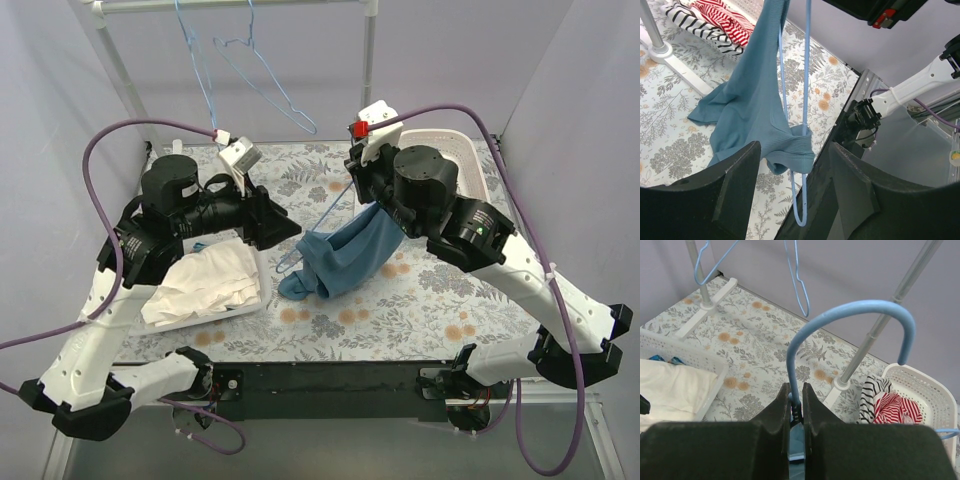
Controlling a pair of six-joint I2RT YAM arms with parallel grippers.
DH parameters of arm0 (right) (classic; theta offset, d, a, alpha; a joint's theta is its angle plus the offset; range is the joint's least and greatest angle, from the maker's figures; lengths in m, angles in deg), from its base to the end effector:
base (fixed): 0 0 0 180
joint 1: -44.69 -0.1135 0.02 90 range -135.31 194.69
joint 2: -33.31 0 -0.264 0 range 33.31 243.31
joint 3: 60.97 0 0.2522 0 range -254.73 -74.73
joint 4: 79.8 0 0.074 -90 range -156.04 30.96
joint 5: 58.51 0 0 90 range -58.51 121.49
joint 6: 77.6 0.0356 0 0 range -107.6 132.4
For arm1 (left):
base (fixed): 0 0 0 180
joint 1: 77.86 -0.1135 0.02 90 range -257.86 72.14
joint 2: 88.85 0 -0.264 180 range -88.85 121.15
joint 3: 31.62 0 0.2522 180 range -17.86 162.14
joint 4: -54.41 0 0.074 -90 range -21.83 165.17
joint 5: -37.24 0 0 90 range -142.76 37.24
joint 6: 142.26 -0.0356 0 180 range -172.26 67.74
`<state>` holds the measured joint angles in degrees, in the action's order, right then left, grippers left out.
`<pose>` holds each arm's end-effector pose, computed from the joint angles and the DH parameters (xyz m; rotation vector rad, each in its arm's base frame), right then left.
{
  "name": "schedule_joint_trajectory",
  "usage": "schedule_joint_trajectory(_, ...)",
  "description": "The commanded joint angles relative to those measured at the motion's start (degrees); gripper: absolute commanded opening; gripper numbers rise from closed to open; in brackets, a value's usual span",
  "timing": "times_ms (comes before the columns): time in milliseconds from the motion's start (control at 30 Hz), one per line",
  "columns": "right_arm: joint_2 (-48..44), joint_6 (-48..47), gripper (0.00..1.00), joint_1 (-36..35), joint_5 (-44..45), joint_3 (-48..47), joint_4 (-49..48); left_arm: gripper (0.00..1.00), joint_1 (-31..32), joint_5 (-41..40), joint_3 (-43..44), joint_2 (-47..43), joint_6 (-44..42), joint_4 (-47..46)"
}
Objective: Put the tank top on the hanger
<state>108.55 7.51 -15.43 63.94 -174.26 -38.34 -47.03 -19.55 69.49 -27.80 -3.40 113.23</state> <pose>0.1437 0.2118 0.5180 -0.4808 1.5557 0.2809 0.1476 -0.1108 0.4734 0.1135 2.1332 -1.4373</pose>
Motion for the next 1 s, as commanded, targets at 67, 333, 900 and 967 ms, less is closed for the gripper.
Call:
schedule_joint_trajectory(67, 0.25, -0.04, 0.01, -0.09, 1.48, -0.14, -4.24, 0.57, 6.86, -5.51, -0.34, 0.9, -1.4, 0.56)
schedule_joint_trajectory(333, 0.34, 0.23, 0.01, 0.09, 1.74, 0.03, -3.97, 0.53, 15.13, -20.0, -1.31, 3.72, -1.93, 0.91)
schedule_joint_trajectory(900, -2.2, 2.86, 0.14, 0.18, 0.43, 3.37, -3.89, 0.0, 22.87, -35.49, -9.65, 1.53, 1.93, -7.16)
schedule_joint_trajectory(967, -2.99, 3.74, 0.26, 0.18, -0.36, 4.77, -3.62, 0.0, 23.13, -36.29, -10.97, 0.56, 3.51, -10.68)
